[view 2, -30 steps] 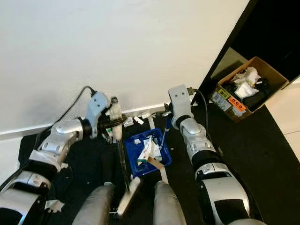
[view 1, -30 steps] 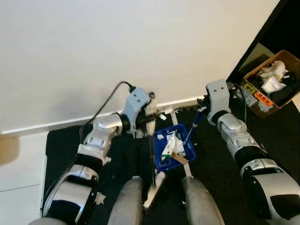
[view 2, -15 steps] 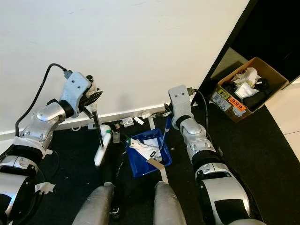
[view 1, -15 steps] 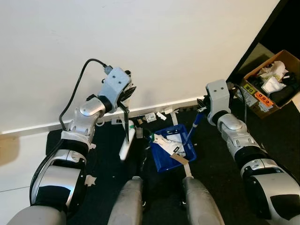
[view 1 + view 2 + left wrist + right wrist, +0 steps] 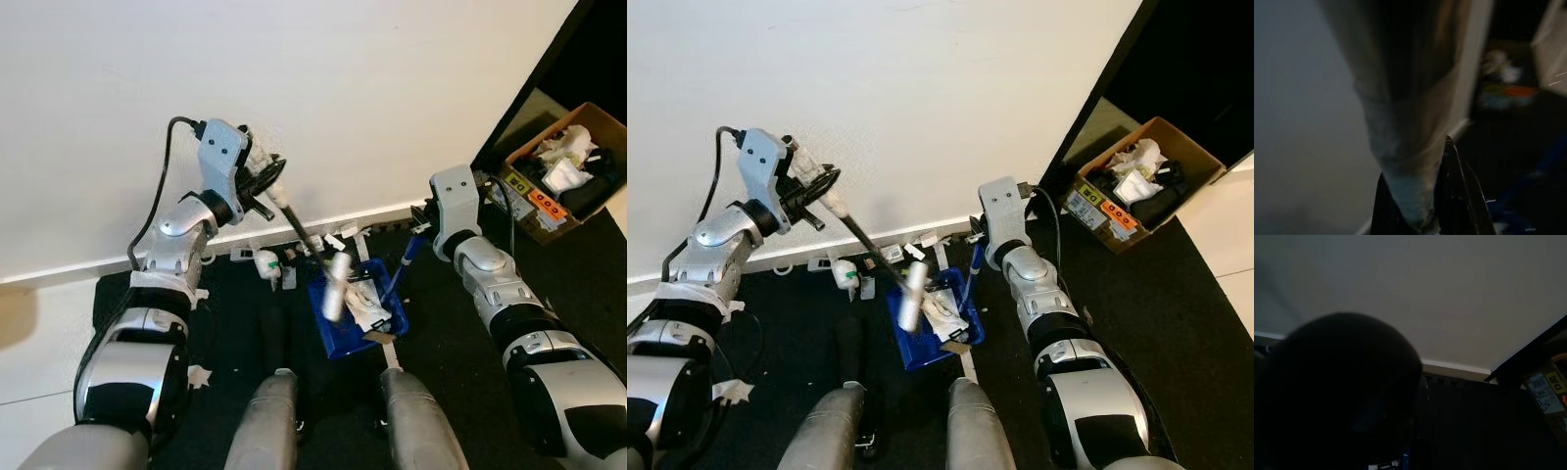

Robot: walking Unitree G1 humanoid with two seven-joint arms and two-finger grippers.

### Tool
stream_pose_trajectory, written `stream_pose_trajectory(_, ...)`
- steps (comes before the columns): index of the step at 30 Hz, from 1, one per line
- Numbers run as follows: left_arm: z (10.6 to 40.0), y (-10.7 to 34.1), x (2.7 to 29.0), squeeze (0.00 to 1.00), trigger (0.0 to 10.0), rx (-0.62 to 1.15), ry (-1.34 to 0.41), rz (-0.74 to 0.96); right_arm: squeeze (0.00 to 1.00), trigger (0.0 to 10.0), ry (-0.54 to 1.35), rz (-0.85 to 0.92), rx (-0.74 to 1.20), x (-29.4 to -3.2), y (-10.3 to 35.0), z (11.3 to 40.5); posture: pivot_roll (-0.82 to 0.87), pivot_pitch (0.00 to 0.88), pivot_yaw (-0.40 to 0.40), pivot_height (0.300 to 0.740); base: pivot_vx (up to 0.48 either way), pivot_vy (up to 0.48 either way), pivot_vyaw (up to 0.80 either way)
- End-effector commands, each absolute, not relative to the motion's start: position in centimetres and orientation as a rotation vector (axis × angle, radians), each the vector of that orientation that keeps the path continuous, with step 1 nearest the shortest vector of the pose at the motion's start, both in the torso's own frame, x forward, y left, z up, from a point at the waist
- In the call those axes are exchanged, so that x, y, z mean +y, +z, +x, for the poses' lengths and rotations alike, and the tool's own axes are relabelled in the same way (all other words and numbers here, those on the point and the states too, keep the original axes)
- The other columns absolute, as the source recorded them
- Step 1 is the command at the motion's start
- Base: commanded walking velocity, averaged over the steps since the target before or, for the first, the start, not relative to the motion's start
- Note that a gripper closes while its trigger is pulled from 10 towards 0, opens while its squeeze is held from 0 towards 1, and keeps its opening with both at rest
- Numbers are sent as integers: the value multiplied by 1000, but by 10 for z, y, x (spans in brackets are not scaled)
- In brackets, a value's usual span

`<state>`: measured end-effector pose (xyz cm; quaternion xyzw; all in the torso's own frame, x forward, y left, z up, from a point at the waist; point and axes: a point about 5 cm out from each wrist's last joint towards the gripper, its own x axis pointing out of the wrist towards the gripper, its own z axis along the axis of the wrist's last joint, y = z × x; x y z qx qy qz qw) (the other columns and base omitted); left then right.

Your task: Sweep floor

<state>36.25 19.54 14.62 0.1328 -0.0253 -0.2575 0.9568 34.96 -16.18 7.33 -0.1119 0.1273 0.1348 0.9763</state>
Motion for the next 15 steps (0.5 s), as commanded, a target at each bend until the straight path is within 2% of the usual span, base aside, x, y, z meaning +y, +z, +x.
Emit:
stream_pose_trajectory(1,366,161,216,0,10000,-105,-395,298,0,10000,267,-253,353,-168,54,339,7,147,-11,740,0,0,0)
stream_pose_trajectory(7,368,174,216,0,10000,-158,-394,164,0,10000,267,-252,353,-168,54,339,7,144,-10,740,0,0,0)
stream_pose_trajectory(15,368,178,212,0,10000,-137,-509,118,0,10000,269,-252,353,-167,53,339,11,137,-11,740,0,0,0)
